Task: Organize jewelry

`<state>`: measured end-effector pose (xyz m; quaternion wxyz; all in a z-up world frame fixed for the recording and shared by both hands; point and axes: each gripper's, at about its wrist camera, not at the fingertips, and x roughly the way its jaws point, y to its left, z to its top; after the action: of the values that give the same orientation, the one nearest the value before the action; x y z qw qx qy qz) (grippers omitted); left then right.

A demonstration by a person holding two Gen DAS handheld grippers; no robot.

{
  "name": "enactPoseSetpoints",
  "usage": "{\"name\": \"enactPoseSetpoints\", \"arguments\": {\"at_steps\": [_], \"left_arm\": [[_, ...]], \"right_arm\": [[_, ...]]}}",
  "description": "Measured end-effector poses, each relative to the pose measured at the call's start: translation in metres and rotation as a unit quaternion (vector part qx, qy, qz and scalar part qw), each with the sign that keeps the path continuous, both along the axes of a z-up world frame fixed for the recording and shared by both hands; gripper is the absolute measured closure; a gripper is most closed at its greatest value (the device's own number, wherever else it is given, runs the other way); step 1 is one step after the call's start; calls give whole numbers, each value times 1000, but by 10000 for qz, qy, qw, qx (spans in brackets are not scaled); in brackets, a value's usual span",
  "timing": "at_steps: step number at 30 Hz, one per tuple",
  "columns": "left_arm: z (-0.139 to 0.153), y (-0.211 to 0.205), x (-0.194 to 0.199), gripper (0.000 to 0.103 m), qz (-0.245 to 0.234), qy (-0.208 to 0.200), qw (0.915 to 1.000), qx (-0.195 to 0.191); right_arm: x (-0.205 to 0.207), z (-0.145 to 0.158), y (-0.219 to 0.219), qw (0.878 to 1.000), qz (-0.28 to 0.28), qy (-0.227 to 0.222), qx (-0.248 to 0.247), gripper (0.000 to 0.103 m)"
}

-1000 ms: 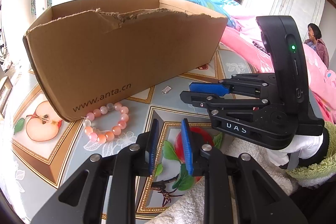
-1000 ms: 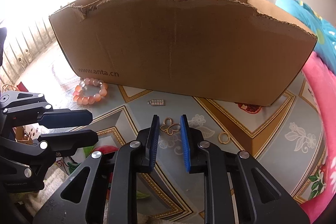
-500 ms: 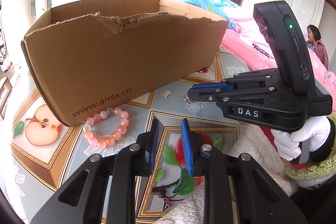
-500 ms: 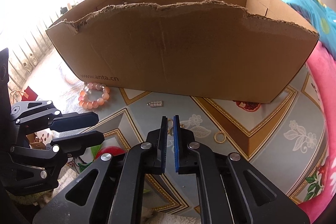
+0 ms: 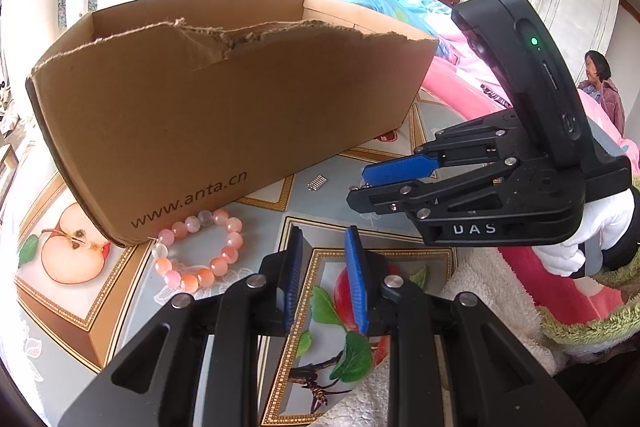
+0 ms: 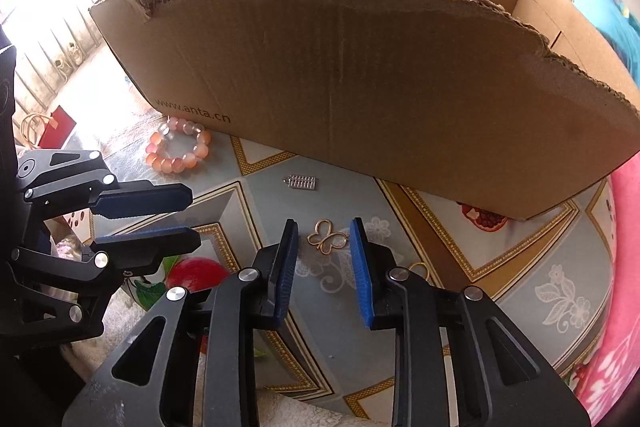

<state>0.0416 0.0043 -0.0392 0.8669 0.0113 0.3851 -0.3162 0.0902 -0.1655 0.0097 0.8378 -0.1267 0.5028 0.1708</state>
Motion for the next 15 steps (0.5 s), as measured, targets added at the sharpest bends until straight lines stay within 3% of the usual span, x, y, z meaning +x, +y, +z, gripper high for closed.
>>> {"name": "enactPoseSetpoints", "arguments": {"at_steps": [15], "left_arm": [[-1, 2, -2, 82, 21, -21, 10000, -16]], "right_arm": [[18, -3, 18, 9997, -10, 203, -105, 85]]}}
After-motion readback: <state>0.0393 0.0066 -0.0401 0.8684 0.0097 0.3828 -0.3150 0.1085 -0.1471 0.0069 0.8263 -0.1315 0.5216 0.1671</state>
